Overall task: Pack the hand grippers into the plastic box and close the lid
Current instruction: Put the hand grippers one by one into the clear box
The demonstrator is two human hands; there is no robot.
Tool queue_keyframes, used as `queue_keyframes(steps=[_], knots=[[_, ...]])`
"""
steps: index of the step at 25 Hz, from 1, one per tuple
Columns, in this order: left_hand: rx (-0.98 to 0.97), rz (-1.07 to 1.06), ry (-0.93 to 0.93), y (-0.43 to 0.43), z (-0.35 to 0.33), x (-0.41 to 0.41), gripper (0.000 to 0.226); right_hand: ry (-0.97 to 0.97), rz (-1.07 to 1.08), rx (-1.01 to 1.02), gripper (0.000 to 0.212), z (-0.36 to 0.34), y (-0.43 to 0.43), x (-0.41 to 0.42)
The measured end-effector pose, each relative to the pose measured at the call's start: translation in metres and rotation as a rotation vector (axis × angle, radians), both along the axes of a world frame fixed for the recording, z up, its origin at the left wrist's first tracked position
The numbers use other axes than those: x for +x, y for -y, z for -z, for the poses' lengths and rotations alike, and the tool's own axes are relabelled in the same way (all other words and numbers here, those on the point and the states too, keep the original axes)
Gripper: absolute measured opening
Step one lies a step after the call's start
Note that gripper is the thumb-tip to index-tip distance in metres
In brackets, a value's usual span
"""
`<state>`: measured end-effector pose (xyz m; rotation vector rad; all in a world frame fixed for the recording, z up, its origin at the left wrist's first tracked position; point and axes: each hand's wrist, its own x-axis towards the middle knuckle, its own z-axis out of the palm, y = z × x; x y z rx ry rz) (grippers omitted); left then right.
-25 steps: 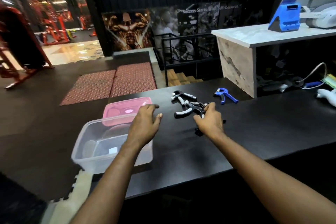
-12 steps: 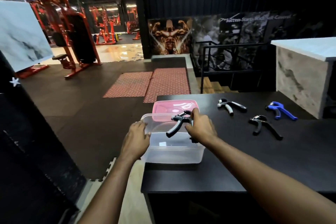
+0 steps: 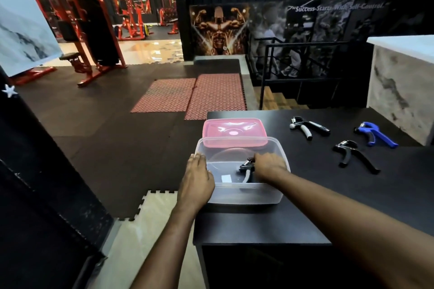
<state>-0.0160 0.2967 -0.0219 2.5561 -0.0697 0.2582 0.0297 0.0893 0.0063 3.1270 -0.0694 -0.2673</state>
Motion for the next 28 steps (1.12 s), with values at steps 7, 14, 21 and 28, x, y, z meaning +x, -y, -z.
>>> queue_keyframes(steps=[7, 14, 21, 28], knots=[[0.001, -0.048, 0.08, 0.023, 0.005, -0.005, 0.054, -0.037, 0.077, -0.07, 0.031, 0.01, 0.015, 0.004], [0.154, -0.075, 0.127, 0.03, -0.009, -0.005, 0.049, 0.21, 0.007, 0.085, 0.023, -0.012, 0.03, -0.004], [0.02, 0.061, 0.217, 0.099, -0.039, 0.017, 0.042, 0.464, 0.061, 0.272, 0.003, -0.045, 0.1, 0.008], [0.036, 0.166, 0.203, 0.195, -0.05, 0.057, 0.042, 0.445, 0.16, 0.332, 0.007, -0.036, 0.209, 0.048]])
